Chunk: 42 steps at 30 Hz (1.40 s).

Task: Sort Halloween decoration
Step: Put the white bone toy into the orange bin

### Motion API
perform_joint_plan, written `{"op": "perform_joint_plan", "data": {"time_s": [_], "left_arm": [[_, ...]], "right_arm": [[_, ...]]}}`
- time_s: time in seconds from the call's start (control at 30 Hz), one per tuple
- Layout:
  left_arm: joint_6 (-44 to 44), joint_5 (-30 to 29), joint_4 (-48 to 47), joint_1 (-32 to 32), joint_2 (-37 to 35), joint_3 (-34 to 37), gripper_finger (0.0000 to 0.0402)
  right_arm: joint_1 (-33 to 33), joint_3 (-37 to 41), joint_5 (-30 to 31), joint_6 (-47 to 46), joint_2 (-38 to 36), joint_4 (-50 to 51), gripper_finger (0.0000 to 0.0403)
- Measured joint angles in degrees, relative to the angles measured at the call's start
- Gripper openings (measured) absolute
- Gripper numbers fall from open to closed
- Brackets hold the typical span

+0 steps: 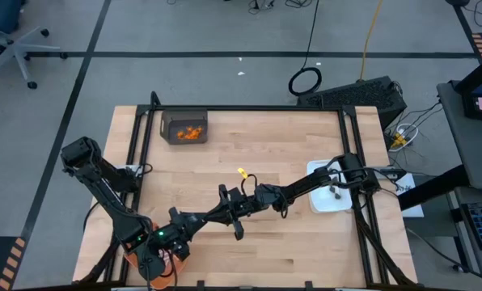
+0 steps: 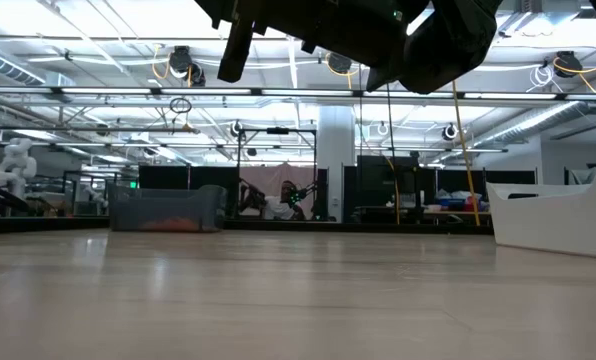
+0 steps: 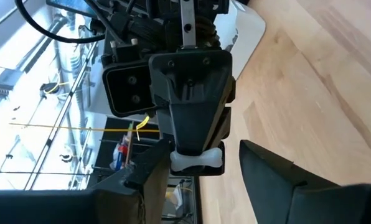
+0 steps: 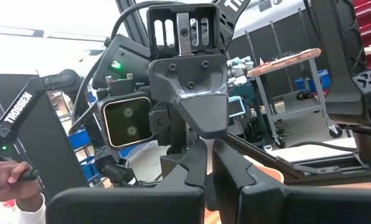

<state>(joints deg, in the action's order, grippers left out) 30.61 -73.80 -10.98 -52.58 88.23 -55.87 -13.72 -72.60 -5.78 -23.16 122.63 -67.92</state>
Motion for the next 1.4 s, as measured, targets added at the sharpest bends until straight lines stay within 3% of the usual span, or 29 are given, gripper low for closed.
{"op": "perform_joint_plan", "data": {"time_s": [0.6,0.93,1.07,1.23,1.4], "left_arm": [[-0.1,-0.3,0.0,0.1,0.0,0.0,0.0107],[-0.1,0.4,-0.1,0.0,0.0,0.0,0.0099],[-0.2,0.7,-0.1,-0.5,0.0,0.0,0.0098],[-0.4,0.6,0.1,-1.7,0.0,0.0,0.0098],[-3.5,0.6,-0.2,-2.6,0.0,0.0,0.0098]], "right_arm": [[0.0,0.0,-0.2,0.4,0.0,0.5,0.0002],[0.0,-0.1,-0.5,1.4,-0.1,2.4,0.0005],[0.0,-0.1,-0.9,1.2,-0.1,3.4,0.0031],[1.0,-0.1,-3.8,-0.5,-0.1,4.5,0.0092],[3.1,-0.1,-11.6,-5.9,-0.1,4.8,0.0157]]}}
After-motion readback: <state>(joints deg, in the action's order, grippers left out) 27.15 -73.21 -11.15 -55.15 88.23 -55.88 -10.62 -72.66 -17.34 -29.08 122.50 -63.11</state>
